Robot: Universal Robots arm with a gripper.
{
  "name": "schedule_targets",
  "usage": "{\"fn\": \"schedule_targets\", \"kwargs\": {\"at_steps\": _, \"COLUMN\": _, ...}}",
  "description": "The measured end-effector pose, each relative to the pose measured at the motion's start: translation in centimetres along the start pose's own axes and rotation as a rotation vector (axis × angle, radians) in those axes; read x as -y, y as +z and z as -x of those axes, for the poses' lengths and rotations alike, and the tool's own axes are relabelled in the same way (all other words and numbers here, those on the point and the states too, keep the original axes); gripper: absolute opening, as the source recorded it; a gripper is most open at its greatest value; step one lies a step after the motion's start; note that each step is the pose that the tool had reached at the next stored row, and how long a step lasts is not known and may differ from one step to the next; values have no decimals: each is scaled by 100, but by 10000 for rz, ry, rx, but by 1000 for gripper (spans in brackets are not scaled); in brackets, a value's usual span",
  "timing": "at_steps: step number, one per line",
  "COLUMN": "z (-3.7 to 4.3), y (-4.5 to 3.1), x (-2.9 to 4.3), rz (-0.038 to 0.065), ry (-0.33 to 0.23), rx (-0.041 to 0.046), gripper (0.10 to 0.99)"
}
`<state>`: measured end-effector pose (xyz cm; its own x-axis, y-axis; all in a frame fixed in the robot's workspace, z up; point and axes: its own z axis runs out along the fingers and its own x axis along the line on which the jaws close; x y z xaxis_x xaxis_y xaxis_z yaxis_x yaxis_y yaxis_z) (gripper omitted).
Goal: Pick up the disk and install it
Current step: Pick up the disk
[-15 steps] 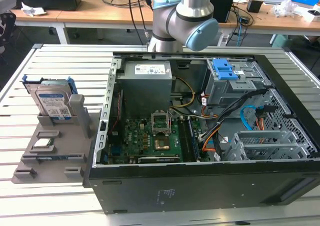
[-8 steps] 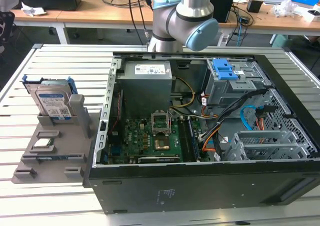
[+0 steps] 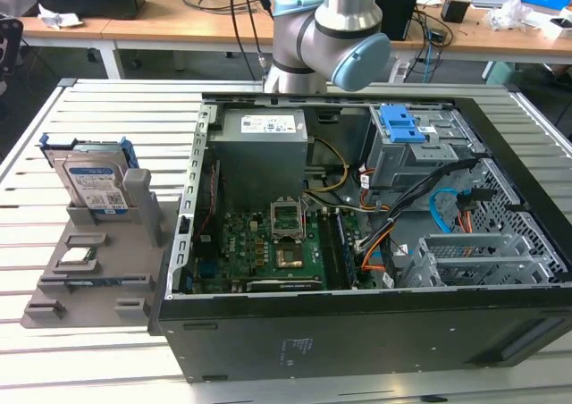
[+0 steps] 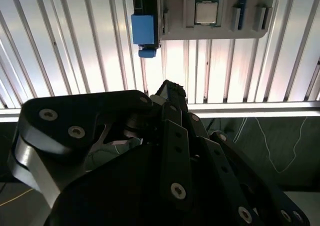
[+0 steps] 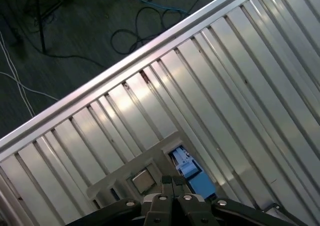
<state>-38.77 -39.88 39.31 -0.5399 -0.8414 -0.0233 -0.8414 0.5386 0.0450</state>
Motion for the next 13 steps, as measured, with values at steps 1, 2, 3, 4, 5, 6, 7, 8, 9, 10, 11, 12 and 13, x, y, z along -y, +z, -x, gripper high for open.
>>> {"fn": "schedule_targets", "kwargs": {"at_steps": 1, "z": 0, "y": 0, "x": 0, "rz": 2, "ry": -106, "rx": -5, "gripper": 106}}
{"fn": "schedule_targets", "kwargs": {"at_steps": 2, "z": 0, "y": 0, "x": 0, "rz": 5, "ry": -202, "rx": -10, "gripper": 106}}
{"fn": "schedule_targets", "kwargs": {"at_steps": 3, "z": 0, "y": 0, "x": 0, "rz": 8, "ry": -327, "rx": -15, "gripper": 106}}
{"fn": "schedule_targets", "kwargs": {"at_steps": 4, "z": 0, "y": 0, "x": 0, "rz": 10, "ry": -413, "rx": -19, "gripper": 106}}
{"fn": "schedule_targets", "kwargs": {"at_steps": 5, "z": 0, "y": 0, "x": 0, "rz": 14, "ry": -571, "rx": -26, "gripper": 106}}
{"fn": "schedule_targets", "kwargs": {"at_steps": 6, "z": 0, "y": 0, "x": 0, "rz": 16, "ry": -687, "rx": -31, "gripper": 106}}
{"fn": "schedule_targets", "kwargs": {"at_steps": 7, "z": 0, "y": 0, "x": 0, "rz": 19, "ry": -781, "rx": -35, "gripper": 106}}
{"fn": "schedule_targets", "kwargs": {"at_steps": 8, "z": 0, "y": 0, "x": 0, "rz": 21, "ry": -867, "rx": -39, "gripper": 106}}
{"fn": "schedule_targets", "kwargs": {"at_steps": 9, "z": 0, "y": 0, "x": 0, "rz": 23, "ry": -961, "rx": -44, "gripper": 106}}
{"fn": "schedule_targets", "kwargs": {"at_steps": 10, "z": 0, "y": 0, "x": 0, "rz": 26, "ry": -1113, "rx": -50, "gripper": 106}}
{"fn": "schedule_targets", "kwargs": {"at_steps": 11, "z": 0, "y": 0, "x": 0, "rz": 29, "ry": -1249, "rx": -57, "gripper": 106}}
{"fn": "schedule_targets", "kwargs": {"at_steps": 12, "z": 0, "y": 0, "x": 0, "rz": 33, "ry": -1401, "rx": -64, "gripper": 106}}
{"fn": "schedule_targets", "kwargs": {"at_steps": 13, "z": 0, "y": 0, "x": 0, "rz": 35, "ry": -1490, "rx": -68, "gripper": 106}}
